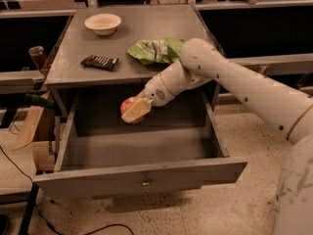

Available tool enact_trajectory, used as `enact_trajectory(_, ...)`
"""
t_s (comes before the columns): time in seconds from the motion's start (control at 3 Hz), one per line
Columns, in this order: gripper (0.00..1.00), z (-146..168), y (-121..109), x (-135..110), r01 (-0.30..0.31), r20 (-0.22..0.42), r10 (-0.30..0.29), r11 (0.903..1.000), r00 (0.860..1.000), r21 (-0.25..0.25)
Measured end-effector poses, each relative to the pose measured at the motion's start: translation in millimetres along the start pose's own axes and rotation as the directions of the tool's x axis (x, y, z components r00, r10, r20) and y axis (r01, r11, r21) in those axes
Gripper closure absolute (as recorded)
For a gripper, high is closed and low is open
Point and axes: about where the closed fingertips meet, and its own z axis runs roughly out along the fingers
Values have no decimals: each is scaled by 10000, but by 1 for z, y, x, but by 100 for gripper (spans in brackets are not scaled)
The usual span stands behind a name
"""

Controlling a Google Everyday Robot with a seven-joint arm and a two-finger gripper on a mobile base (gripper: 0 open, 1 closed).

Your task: Place apple into top drawer

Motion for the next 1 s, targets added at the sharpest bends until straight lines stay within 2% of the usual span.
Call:
enact_trajectory(0.33, 100, 27, -14, 26, -1374, -609, 1369, 9905, 9887, -44)
enact_trajectory(0.67, 100, 41, -27, 42, -2836, -989, 2854, 9584, 9533, 328)
enact_trajectory(1.0, 100, 47, -37, 53, -4107, -1048, 4188, 9072, 9020, 907)
